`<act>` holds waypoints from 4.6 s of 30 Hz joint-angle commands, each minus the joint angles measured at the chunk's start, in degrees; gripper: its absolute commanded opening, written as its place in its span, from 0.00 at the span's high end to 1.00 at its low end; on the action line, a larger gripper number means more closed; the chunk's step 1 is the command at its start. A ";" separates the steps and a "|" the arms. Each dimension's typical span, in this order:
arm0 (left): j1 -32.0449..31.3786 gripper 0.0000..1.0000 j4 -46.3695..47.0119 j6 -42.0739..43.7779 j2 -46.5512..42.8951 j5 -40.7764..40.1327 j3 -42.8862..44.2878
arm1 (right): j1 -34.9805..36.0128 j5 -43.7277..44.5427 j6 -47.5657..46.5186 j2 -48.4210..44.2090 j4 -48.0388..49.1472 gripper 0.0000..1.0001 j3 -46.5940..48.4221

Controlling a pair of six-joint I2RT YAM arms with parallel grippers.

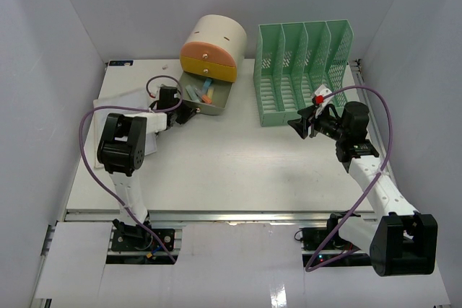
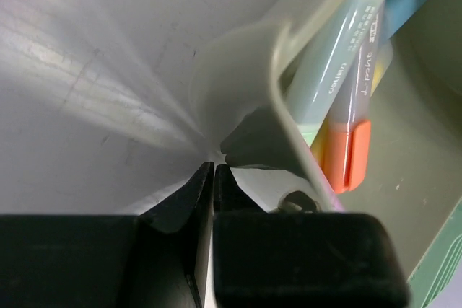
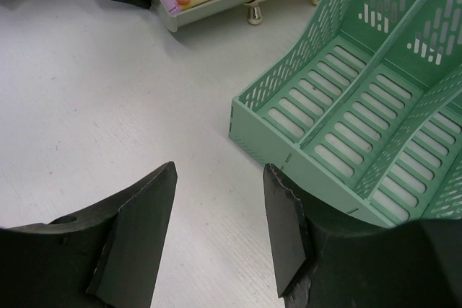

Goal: Organize the desk

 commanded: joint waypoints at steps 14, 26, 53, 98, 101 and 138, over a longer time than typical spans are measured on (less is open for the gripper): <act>-0.49 0.73 3.74 1.48 4.74 -0.06 13.53 | -0.01 -0.24 -1.48 0.99 -0.02 0.43 2.66; -0.75 0.49 2.80 3.48 14.61 5.35 27.90 | 0.10 0.42 -2.73 1.10 -0.55 0.43 2.85; 0.25 0.17 11.86 16.97 5.59 9.76 20.60 | -0.16 0.91 -5.31 1.52 -2.56 0.40 3.25; 2.34 0.34 -13.96 60.51 -0.47 -44.22 8.05 | -2.00 -17.22 -19.03 5.00 -12.61 0.10 2.71; 2.50 0.34 -14.43 60.17 0.49 -43.53 8.14 | -2.09 -17.22 -19.08 4.97 -12.71 0.10 2.77; 4.33 0.45 -18.43 57.09 -1.59 -39.06 7.42 | -2.96 -18.01 -19.51 5.15 -13.75 0.10 3.21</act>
